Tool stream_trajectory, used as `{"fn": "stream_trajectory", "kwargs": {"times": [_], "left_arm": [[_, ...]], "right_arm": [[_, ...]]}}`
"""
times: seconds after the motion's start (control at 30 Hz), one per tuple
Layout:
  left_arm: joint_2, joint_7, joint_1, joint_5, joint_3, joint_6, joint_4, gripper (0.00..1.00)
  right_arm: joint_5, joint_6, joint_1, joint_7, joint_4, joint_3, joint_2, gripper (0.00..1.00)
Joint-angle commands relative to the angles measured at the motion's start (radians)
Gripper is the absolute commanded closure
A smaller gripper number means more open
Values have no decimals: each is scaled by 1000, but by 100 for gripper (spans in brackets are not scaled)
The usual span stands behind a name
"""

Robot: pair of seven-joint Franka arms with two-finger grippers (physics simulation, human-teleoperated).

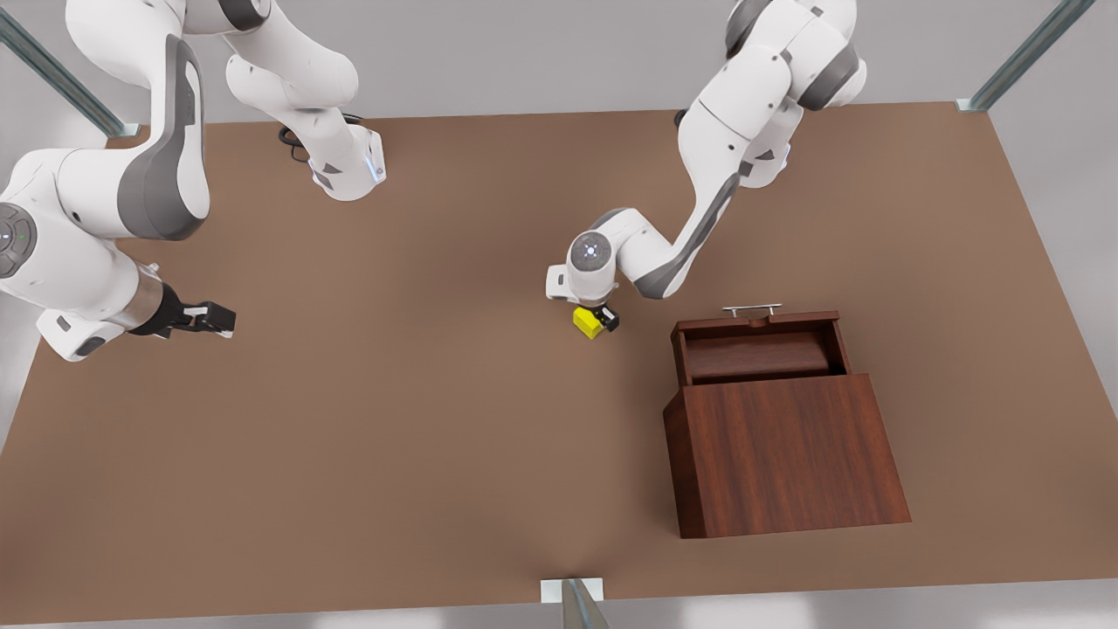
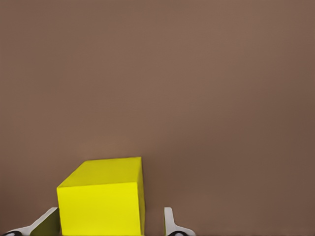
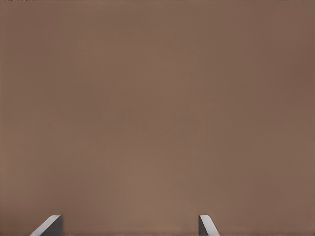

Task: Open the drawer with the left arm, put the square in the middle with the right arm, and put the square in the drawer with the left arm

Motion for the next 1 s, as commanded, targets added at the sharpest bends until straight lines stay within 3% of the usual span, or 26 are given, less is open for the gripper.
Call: {"fn": "stream_trajectory", "kwargs": {"times": [0.0,0.3,0.33,0.4,0.43,0.77,0.8,0.97], "left_arm": [[0,1,0,1,0,0,0,0],[43,1,-2,1,12,50,0,0],[46,1,-8,3,12,50,0,6],[48,-4,-8,1,14,50,0,38],[48,-4,-8,3,14,50,0,44],[36,-7,-6,-6,28,44,2,44],[36,-5,-3,-8,28,49,0,37],[27,-7,2,-31,28,43,2,37]], "right_arm": [[0,1,0,0,0,0,0,0],[0,1,0,0,0,0,0,0],[0,1,1,2,0,0,0,0],[0,1,0,0,0,0,1,0],[0,1,0,0,0,0,1,0],[0,4,3,3,8,2,0,0],[2,3,3,3,8,2,0,0],[2,3,1,2,8,2,0,0]]}}
